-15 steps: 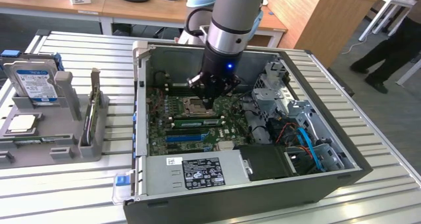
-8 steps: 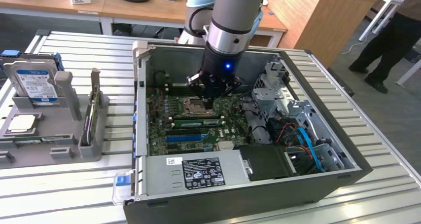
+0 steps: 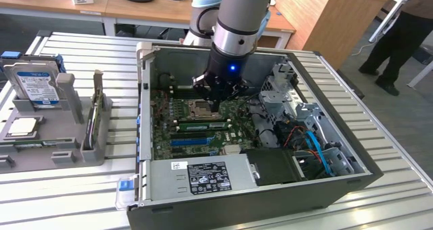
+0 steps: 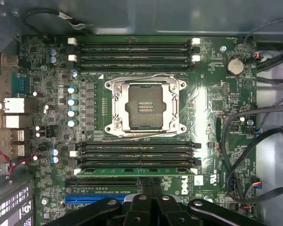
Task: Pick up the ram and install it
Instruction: 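Press down the ram until it locks into place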
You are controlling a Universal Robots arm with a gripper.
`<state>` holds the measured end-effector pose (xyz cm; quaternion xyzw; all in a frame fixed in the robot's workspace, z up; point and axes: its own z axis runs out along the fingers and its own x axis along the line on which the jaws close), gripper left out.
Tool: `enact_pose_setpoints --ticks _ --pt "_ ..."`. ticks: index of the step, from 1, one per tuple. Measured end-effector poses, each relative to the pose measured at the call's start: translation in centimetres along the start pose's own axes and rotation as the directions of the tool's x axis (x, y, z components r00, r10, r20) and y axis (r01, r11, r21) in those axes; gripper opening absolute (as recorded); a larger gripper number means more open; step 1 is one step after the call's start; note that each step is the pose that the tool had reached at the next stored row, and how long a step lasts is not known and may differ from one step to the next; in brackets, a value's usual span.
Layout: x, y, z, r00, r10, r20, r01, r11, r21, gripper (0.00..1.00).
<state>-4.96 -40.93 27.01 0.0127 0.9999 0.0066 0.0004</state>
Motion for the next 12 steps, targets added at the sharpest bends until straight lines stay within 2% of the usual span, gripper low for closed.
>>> enact_pose_setpoints --ticks 5,12 --pt "0.67 -0.01 0.0 1.0 0.0 0.0023 0.0 1.0 -0.0001 0.11" --pt "0.68 -0.02 0.0 1.0 0.0 0.0025 0.0 1.0 -0.0001 0.11"
